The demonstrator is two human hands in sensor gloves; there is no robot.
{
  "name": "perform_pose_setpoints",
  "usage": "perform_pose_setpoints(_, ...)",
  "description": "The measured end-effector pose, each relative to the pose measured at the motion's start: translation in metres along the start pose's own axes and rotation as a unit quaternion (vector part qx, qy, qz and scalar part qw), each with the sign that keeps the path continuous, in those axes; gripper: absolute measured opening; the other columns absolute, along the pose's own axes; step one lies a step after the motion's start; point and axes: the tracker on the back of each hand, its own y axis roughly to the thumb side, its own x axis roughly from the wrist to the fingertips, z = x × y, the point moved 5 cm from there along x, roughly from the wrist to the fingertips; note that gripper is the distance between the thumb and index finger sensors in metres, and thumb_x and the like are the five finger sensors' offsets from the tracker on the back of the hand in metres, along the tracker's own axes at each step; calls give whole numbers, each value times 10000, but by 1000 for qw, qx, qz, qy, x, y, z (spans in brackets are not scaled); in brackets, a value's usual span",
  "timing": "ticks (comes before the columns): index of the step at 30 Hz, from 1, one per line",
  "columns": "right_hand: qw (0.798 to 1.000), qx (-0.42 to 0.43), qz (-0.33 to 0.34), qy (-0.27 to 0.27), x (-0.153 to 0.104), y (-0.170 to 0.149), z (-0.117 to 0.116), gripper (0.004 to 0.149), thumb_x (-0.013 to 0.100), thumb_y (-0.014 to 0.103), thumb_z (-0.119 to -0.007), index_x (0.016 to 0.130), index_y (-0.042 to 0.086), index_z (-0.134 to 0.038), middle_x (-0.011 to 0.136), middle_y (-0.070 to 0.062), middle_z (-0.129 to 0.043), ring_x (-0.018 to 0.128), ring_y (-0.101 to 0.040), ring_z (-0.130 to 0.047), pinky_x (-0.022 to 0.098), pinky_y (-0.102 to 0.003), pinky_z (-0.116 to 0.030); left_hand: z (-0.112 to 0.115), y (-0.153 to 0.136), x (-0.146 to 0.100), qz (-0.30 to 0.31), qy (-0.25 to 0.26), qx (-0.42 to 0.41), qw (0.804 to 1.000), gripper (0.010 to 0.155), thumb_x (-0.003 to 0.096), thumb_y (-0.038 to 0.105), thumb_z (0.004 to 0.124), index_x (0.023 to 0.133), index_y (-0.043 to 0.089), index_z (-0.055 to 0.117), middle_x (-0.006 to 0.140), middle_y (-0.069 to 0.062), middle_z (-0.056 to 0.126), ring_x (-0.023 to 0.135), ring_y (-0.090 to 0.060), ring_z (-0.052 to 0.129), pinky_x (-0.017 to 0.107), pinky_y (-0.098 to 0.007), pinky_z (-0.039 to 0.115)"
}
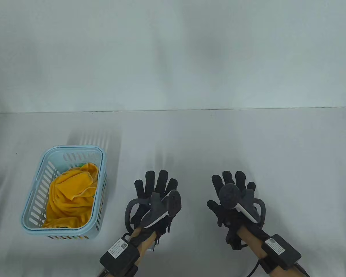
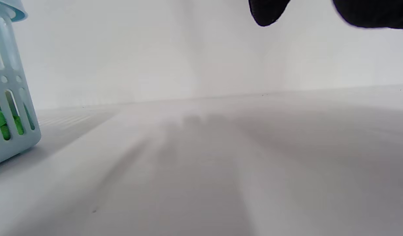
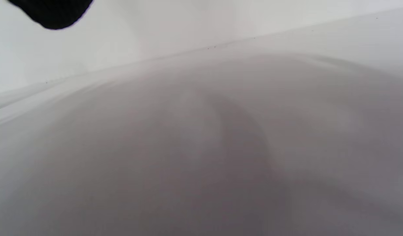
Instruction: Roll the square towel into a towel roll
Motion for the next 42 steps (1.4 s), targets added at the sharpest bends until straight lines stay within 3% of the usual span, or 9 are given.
perform_pose_setpoints(25, 1000, 30, -2, -6, 0, -1, 11, 797, 346, 640, -660, 969, 494, -185, 1128, 146, -107, 1073, -299, -7, 722, -655, -104, -13, 6, -5, 4, 16, -22, 1000, 805, 374, 628, 656, 1093, 403, 374, 1206, 28, 170, 1129, -415, 205, 758, -701, 267)
perform_pose_setpoints(29, 999, 33, 6, -6, -1, 0, 12, 797, 346, 640, -660, 970, 492, -188, 1130, 144, -113, 1076, -302, -16, 723, -656, -110, -43, -3, -9, -6, 42, -75, 996, 797, 380, 626, 657, 1095, 384, 403, 1215, 11, 279, 1142, -398, 383, 776, -664, 427)
perform_pose_setpoints(33, 999, 42, 13, -13, -4, 2, 18, 796, 345, 640, -661, 971, 491, -192, 1131, 142, -121, 1077, -304, -27, 725, -656, -117, -76, -25, -8, -25, 55, -131, 990, 793, 383, 622, 662, 1096, 372, 422, 1215, 7, 356, 1139, -399, 434, 772, -658, 467)
perform_pose_setpoints(37, 998, 51, 19, -18, -6, 2, 23, 796, 345, 640, -661, 972, 489, -196, 1132, 140, -125, 1079, -304, -32, 727, -656, -124, -118, -65, -9, -65, 80, -147, 984, 800, 382, 624, 668, 1098, 362, 425, 1213, 4, 373, 1137, -398, 455, 767, -657, 486)
perform_pose_setpoints(42, 997, 64, 24, -23, -8, 3, 29, 793, 346, 637, -662, 973, 489, -199, 1133, 140, -128, 1081, -304, -40, 729, -655, -130, -150, -131, -8, -140, 80, -151, 975, 819, 380, 628, 679, 1103, 350, 410, 1212, -11, 381, 1132, -405, 469, 764, -655, 500)
